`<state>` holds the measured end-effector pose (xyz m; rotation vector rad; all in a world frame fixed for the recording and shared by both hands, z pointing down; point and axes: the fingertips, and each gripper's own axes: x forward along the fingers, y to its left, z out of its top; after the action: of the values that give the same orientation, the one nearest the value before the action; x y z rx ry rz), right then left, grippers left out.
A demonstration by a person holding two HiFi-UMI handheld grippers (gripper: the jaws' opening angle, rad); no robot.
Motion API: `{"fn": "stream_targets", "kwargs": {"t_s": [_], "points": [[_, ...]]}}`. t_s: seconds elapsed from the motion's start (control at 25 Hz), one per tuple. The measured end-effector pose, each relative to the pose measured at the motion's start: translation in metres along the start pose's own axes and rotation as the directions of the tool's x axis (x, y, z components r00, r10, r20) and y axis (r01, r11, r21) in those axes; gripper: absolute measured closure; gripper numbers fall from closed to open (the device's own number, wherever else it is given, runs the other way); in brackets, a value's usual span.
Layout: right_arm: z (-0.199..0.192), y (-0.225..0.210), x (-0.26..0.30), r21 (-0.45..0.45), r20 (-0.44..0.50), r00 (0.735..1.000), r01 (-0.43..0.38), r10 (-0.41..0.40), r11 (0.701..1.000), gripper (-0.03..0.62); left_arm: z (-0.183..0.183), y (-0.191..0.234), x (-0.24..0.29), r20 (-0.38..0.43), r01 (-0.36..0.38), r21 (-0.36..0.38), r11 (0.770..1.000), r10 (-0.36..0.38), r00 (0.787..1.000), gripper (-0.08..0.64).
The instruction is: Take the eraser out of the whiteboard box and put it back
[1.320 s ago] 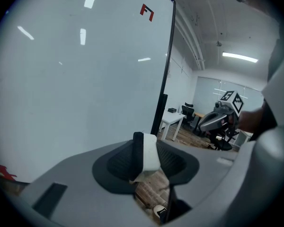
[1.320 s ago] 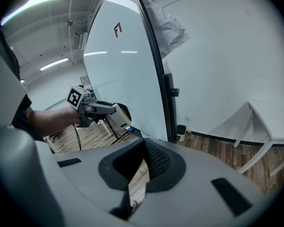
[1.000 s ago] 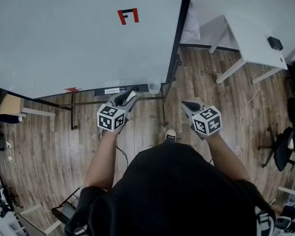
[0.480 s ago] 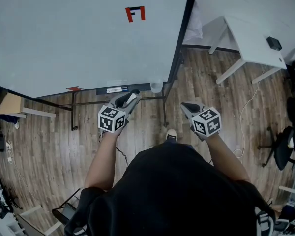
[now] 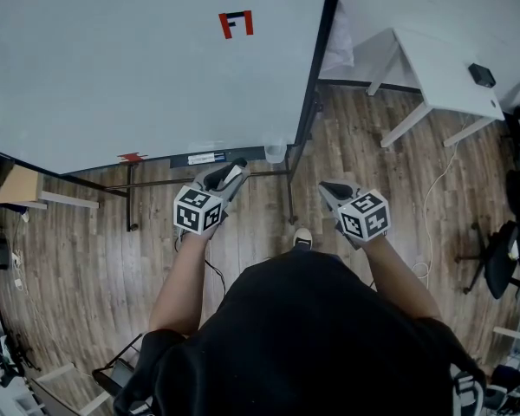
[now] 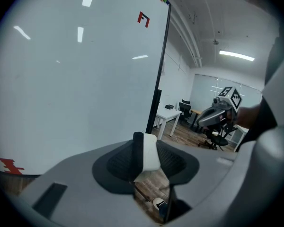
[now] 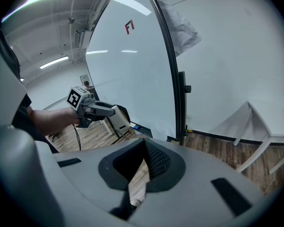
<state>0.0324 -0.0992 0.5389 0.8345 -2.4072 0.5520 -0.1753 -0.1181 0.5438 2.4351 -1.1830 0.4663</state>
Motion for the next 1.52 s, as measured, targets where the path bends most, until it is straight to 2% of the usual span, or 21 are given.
{"fn": "stream_targets", "kwargs": {"t_s": [0.8, 1.52], "points": [[-0.006, -0.029, 0.004, 0.010, -0.019, 1.000, -0.014, 0.015, 1.000, 0.595, 0.016, -0.002, 0.030, -0.004, 0.003, 0.005, 1.000, -0.003, 1.000, 0.406], [-0.010, -0.065, 0.019, 0.035, -0.047, 0.998, -0.028, 0.030, 0.999, 0.595, 0.041, 0.002, 0.086, -0.005, 0.039, 0.005, 0.999, -0.039, 0.999, 0.405]]}}
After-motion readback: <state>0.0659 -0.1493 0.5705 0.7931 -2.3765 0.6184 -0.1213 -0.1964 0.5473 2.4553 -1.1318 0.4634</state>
